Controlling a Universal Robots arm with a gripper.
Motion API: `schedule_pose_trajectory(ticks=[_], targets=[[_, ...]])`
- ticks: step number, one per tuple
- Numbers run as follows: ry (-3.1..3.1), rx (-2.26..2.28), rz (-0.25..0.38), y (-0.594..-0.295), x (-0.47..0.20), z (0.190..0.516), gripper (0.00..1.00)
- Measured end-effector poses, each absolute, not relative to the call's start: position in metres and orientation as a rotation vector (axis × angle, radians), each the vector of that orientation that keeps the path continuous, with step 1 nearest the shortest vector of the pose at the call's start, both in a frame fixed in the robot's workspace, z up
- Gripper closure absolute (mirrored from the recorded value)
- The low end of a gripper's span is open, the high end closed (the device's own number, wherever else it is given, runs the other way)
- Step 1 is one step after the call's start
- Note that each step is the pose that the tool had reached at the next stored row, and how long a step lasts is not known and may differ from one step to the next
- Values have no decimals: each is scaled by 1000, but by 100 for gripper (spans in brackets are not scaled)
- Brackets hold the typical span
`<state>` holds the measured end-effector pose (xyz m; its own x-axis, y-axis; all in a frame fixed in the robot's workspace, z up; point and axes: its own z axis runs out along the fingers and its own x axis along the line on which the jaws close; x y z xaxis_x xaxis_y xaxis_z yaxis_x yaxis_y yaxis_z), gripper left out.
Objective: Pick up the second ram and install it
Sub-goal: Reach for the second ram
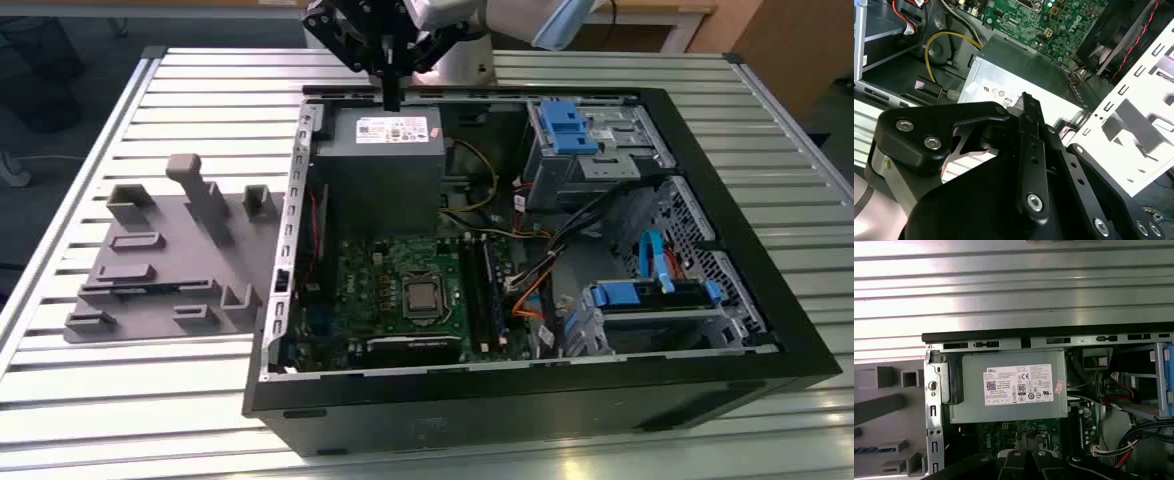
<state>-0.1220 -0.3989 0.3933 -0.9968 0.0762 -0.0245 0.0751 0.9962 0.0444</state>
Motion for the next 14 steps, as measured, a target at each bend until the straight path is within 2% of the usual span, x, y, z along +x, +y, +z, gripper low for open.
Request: schedule_pose_trajectory(ticks=[14], targets=[[3112, 118, 68, -399, -128, 393, 89]])
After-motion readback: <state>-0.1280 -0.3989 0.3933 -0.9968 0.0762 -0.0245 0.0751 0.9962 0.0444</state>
